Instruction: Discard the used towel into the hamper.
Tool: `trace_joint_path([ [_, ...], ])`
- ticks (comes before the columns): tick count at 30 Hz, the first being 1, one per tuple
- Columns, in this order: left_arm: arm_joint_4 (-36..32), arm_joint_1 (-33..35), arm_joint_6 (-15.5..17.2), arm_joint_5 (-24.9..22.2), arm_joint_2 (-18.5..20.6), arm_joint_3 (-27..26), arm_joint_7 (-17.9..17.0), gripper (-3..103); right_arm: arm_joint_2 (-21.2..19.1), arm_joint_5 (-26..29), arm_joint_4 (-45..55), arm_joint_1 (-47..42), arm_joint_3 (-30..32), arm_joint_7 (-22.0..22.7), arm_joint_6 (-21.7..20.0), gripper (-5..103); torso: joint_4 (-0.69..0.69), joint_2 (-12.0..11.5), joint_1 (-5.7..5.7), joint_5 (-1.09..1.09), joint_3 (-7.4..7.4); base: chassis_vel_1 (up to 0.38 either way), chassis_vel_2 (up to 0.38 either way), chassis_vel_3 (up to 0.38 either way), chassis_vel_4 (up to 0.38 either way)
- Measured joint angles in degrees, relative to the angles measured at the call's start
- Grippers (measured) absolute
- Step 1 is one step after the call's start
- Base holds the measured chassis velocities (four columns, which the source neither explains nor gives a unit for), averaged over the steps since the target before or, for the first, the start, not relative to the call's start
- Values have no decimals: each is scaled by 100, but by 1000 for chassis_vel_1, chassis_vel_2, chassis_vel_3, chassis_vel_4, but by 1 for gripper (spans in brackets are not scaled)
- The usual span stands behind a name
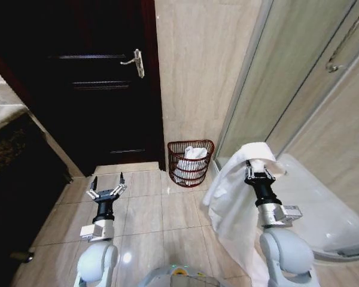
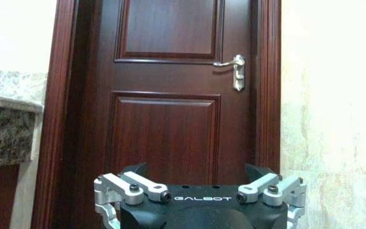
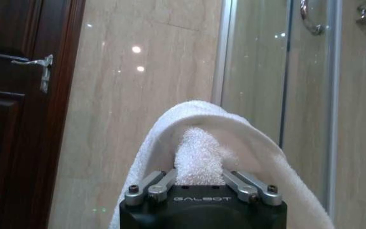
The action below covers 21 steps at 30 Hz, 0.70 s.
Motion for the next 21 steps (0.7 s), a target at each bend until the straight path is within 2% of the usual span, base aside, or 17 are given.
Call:
trace_joint_path([
  [16,-32,-18,11,94,-57,44,2,100,-18,74,19,-40,62,8,12,15,-4,377,146,0,230,54,49,-176,-177],
  [21,-13,6,5,120,-78,71,1,100,-25,193,23,-85,69,26,72,15,0,499,191,0,305,36,36,-85,-77],
])
